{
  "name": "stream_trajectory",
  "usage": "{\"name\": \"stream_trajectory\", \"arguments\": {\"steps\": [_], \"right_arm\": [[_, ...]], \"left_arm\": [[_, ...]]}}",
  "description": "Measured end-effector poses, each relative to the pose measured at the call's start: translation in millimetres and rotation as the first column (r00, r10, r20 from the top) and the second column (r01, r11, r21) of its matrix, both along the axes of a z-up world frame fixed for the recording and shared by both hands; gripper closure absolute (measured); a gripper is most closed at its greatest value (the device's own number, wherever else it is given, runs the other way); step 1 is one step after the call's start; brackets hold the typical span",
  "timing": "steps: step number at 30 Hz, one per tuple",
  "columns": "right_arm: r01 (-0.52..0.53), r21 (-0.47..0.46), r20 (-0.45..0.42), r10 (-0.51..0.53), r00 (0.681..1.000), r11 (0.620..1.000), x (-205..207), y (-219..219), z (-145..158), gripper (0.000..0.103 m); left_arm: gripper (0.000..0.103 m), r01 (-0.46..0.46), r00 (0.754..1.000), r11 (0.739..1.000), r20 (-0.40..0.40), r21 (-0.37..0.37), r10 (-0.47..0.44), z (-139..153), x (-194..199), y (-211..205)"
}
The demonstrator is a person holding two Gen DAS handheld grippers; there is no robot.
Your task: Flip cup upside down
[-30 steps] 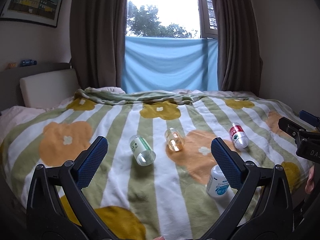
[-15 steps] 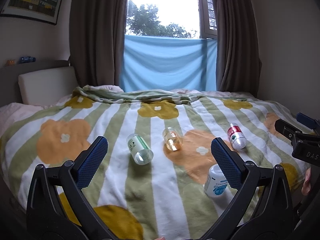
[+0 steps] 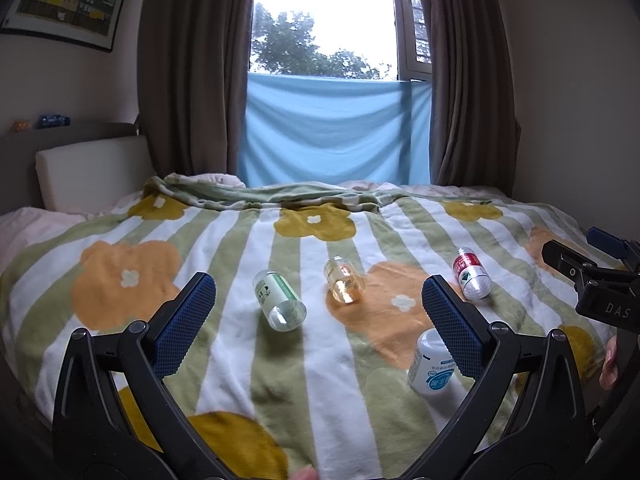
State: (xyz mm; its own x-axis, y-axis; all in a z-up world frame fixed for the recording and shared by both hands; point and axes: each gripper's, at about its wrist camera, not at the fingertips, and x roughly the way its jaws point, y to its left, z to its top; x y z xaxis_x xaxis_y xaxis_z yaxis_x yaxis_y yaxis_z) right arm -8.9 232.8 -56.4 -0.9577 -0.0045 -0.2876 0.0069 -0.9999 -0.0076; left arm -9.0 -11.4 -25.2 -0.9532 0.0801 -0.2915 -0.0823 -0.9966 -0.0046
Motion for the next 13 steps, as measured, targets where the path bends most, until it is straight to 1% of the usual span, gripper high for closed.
{"name": "stream_trajectory", "arguments": {"steps": [3, 9, 13], "right_arm": [[-0.006, -0.003, -0.003, 0.006, 1.000, 1.000, 2, -4, -4, 0.000], [-0.012, 0.003, -0.004, 0.012, 1.000, 1.000, 0, -9, -8, 0.000], [-0.012, 0.003, -0.004, 0.012, 1.000, 1.000, 1, -10, -9, 0.000]], "left_arm": [[0.000, -0.001, 1.000, 1.000, -0.016, -0.001, 0.001, 0, 3, 0], [0.000, -0.033, 0.996, 0.999, -0.081, -0.021, 0.031, 4, 13, 2], [0.000, -0.037, 0.996, 0.999, -0.087, -0.037, 0.034, 5, 13, 4]]}}
